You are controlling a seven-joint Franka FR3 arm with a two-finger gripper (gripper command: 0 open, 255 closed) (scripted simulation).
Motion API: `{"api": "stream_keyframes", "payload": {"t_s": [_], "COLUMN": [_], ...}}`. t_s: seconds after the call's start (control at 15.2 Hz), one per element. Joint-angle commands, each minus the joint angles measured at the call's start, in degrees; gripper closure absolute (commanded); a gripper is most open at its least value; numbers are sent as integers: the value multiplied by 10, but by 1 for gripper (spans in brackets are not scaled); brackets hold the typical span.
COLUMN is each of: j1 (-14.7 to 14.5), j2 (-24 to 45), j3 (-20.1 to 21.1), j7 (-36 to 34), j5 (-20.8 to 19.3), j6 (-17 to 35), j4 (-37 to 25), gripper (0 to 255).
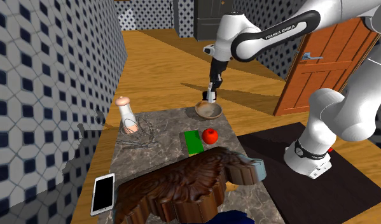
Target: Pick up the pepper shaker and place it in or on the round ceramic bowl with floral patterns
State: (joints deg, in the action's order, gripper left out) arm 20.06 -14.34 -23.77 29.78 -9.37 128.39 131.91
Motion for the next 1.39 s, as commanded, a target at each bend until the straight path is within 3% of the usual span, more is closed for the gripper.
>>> {"api": "stream_keyframes", "payload": {"t_s": [0.0, 0.46, 0.99, 1.06, 1.32], "j1": [0, -1, -1, -1, -1], "j2": [5, 33, 33, 33, 33], "j3": [-1, -9, -9, -9, -9], "j7": [-1, 4, 4, 4, 4], "j5": [1, 7, 7, 7, 7], "j6": [16, 76, 76, 76, 76], "j4": [11, 44, 44, 44, 44], "gripper": [255, 255, 255, 0, 0]}}
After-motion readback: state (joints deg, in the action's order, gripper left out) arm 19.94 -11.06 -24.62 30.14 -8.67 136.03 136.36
